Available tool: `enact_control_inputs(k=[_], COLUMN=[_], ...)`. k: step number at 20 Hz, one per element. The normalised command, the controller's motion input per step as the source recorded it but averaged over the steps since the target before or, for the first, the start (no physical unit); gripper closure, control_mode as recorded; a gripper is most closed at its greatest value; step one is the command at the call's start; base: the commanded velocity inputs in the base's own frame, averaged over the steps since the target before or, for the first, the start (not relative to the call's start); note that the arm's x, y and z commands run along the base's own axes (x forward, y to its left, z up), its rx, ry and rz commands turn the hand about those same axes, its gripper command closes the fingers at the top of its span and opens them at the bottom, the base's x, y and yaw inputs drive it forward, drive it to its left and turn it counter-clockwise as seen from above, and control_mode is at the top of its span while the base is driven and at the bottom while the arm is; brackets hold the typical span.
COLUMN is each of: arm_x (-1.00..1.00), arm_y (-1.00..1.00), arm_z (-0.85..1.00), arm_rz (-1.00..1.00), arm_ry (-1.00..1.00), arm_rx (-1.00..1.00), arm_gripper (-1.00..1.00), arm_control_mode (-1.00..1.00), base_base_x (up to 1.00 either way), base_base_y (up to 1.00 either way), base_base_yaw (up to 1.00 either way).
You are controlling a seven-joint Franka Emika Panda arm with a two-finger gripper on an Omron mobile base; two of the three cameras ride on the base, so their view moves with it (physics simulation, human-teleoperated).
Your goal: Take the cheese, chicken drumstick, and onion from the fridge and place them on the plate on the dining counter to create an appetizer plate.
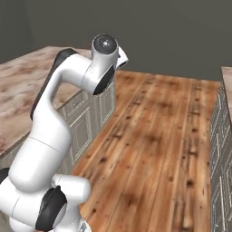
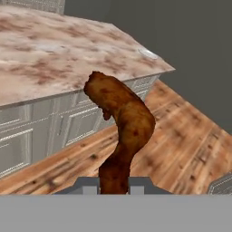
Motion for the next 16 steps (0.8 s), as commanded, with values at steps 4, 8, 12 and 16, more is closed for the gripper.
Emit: enact_control_inputs(k=[4,8,12,16], arm_x=[0.0,0.0,0.0,0.0], arm_y=[0.0,0.0,0.0,0.0], arm_z=[0.0,0.0,0.0,0.0], arm_rz=[0.0,0.0,0.0,0.0], arm_ry=[0.0,0.0,0.0,0.0], arm_rx=[0.0,0.0,0.0,0.0], arm_gripper=[1.0,1.0,1.0,1.0], arm_control_mode=[1.0,1.0,1.0,1.0], base_base_x=[1.0,1.0,1.0,1.0], base_base_y=[-0.01,-0.2,-0.29,-0.37], base_base_yaw=[0.06,0.21,0.26,0.27])
